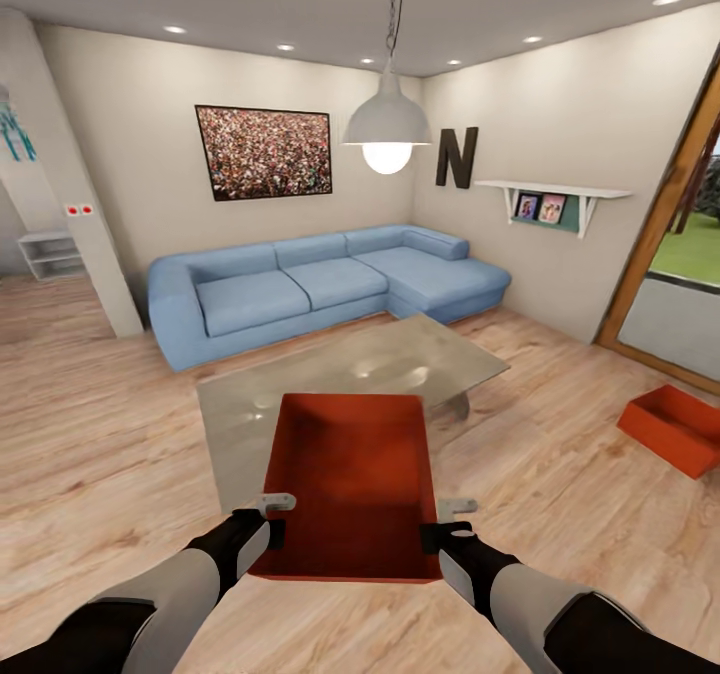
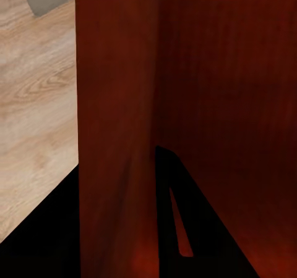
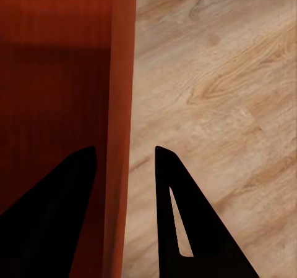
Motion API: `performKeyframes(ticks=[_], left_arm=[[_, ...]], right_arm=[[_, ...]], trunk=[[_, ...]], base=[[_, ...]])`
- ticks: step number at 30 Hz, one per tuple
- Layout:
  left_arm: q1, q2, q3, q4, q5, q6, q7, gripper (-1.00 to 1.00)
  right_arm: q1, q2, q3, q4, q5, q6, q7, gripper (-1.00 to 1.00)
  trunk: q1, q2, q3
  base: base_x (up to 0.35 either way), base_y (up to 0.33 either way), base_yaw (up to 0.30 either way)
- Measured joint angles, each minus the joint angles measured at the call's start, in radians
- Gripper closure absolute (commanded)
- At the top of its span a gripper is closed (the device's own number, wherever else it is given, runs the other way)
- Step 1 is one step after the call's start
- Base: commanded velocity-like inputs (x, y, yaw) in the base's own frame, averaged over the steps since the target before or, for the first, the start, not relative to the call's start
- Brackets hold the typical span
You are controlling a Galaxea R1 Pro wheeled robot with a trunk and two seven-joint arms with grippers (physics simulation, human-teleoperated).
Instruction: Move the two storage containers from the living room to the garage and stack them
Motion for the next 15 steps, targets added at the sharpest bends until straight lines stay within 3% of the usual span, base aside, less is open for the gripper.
performKeyframes(ticks=[15], left_arm=[[0.000, 0.000, 0.001, 0.001, 0.000, -0.002, -0.001, 1.00]], right_arm=[[0.000, 0.000, 0.001, 0.000, 0.000, 0.000, 0.000, 1.00]], trunk=[[0.000, 0.000, 0.000]], base=[[0.000, 0.000, 0.284]])
